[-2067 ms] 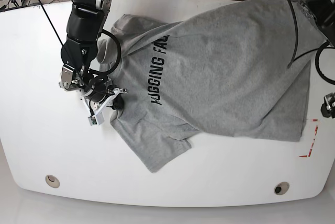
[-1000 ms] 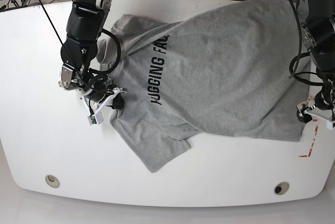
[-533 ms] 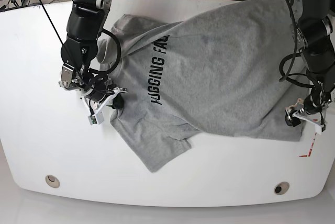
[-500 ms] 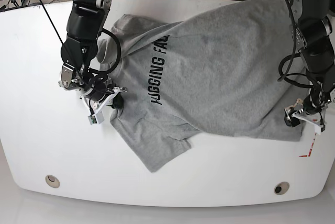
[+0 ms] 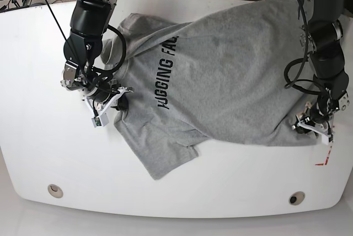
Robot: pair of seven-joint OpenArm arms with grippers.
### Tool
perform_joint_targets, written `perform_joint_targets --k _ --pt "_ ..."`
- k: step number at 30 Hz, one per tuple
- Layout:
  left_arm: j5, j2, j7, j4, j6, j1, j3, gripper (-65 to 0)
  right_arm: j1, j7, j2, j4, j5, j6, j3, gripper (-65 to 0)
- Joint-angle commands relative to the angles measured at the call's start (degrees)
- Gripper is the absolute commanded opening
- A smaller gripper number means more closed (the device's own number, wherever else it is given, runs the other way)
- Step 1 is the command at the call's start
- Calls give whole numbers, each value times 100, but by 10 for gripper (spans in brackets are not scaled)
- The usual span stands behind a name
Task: Fold the T-shirt properly
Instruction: 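Grasp the opposite shirt edge with the left gripper near the red tape, then lift the shirt with both grippers and swing it toward the robot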
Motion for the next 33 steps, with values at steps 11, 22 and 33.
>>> perform_joint_targets --k 11,22,33 --pt "-41 -140 -233 130 -26 -139 490 -650 57 26 46 226 21 34 -20 -650" --pt "-58 -140 734 922 -923 256 490 -650 -734 -747 -104 2247 -14 8 15 -650" --pt "-76 -26 1498 4130 -966 1637 490 -650 -1657 -809 63 3804 -14 17 111 -650"
